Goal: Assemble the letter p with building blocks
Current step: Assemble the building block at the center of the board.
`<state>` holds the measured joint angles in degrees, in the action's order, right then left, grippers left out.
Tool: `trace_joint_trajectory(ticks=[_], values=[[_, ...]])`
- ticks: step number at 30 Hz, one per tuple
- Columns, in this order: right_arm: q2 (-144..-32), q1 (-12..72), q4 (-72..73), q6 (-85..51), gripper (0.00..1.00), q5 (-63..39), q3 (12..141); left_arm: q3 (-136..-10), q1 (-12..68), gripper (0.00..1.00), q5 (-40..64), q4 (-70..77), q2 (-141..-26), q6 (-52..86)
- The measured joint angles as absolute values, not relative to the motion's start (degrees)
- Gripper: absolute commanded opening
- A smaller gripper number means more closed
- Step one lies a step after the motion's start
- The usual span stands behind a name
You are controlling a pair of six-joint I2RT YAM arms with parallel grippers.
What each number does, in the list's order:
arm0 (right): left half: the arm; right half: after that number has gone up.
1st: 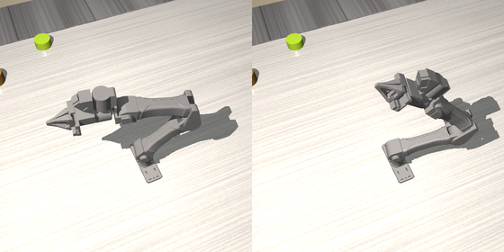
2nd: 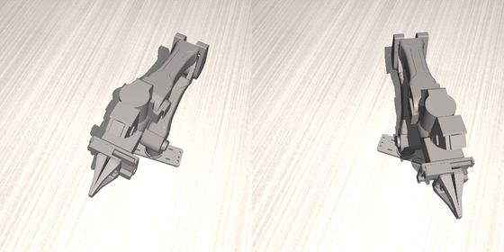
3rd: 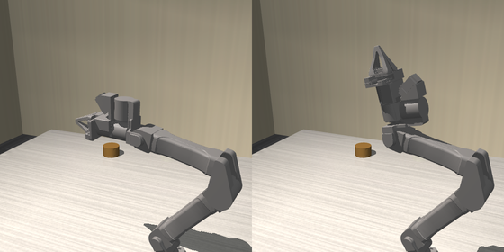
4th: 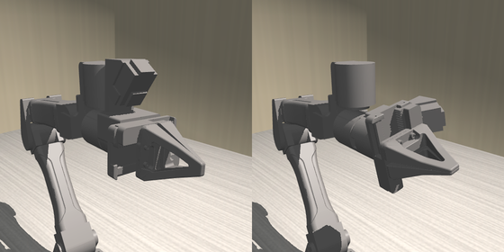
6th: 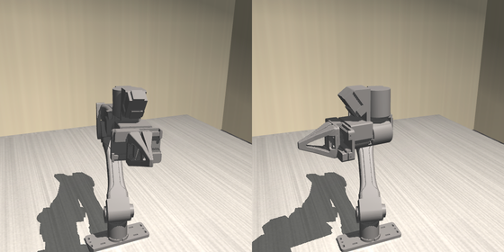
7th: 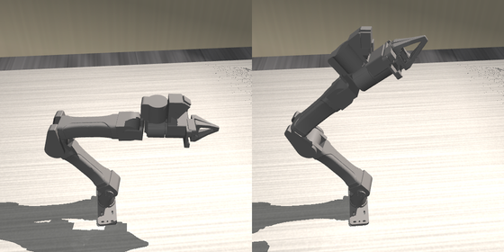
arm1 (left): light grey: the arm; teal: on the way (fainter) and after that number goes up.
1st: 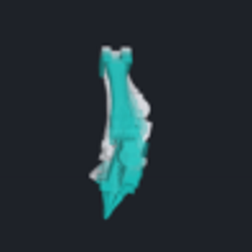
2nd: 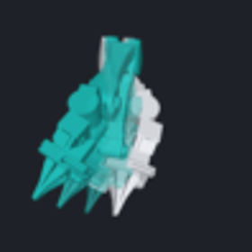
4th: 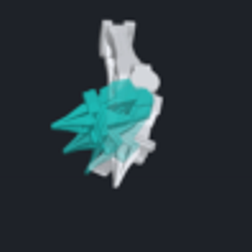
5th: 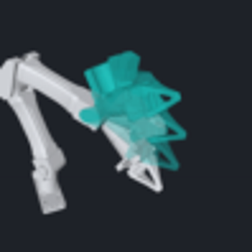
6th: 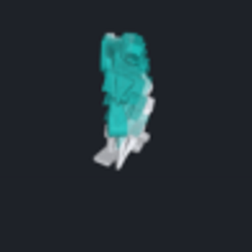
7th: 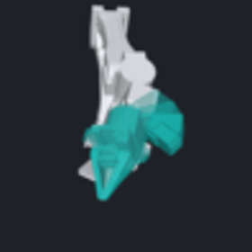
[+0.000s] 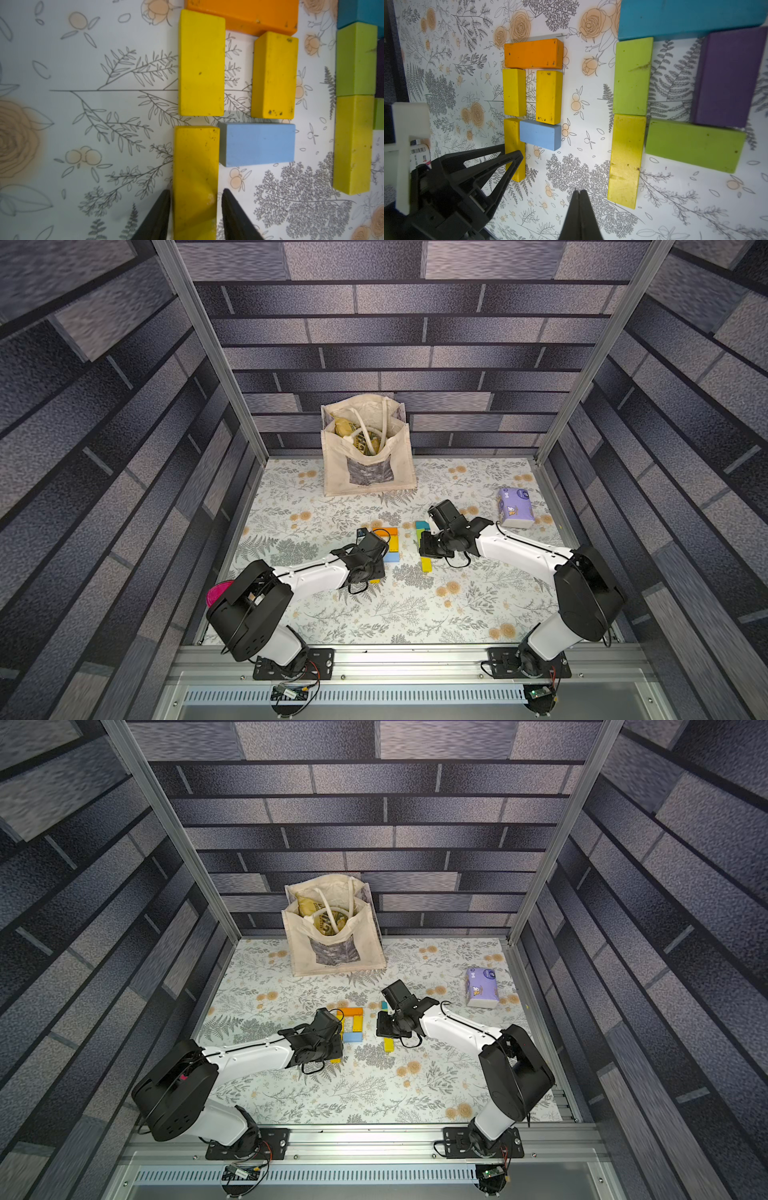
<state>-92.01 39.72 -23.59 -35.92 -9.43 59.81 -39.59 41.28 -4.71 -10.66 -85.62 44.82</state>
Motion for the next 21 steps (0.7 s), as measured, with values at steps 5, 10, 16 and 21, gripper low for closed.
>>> trace_joint_trajectory(ticks=[5,10,16,21], values=[[-92.01,39.72,-23.53,-35.92,0.04,-9.43,59.81,-39.81,41.28,0.55,-4.75,-10.68,-85.62,45.45],[-92.01,39.72,-23.22,-35.94,0.04,-9.50,59.79,-39.81,41.32,0.59,-5.50,-11.46,-83.96,45.43],[-92.01,39.72,-21.21,-37.01,0.04,-11.77,58.41,-39.72,39.22,0.56,-6.94,-12.45,-78.11,45.17],[-93.65,39.94,-19.03,-38.96,0.02,-14.24,57.34,-37.85,36.14,0.44,-7.62,-12.43,-77.34,44.53]])
